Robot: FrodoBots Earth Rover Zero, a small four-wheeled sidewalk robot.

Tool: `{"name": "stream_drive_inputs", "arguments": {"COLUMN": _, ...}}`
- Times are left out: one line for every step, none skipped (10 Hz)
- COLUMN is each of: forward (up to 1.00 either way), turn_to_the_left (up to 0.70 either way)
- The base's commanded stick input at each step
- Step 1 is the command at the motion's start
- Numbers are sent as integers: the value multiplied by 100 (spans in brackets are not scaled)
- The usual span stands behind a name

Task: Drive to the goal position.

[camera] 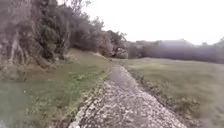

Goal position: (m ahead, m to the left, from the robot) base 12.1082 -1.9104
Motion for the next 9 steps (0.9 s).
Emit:
{"name": "stream_drive_inputs", "arguments": {"forward": 85, "turn_to_the_left": -5}}
{"name": "stream_drive_inputs", "arguments": {"forward": 85, "turn_to_the_left": -21}}
{"name": "stream_drive_inputs", "arguments": {"forward": 85, "turn_to_the_left": -29}}
{"name": "stream_drive_inputs", "arguments": {"forward": 85, "turn_to_the_left": -34}}
{"name": "stream_drive_inputs", "arguments": {"forward": 85, "turn_to_the_left": -30}}
{"name": "stream_drive_inputs", "arguments": {"forward": 85, "turn_to_the_left": 0}}
{"name": "stream_drive_inputs", "arguments": {"forward": 85, "turn_to_the_left": 0}}
{"name": "stream_drive_inputs", "arguments": {"forward": 85, "turn_to_the_left": 0}}
{"name": "stream_drive_inputs", "arguments": {"forward": 85, "turn_to_the_left": 0}}
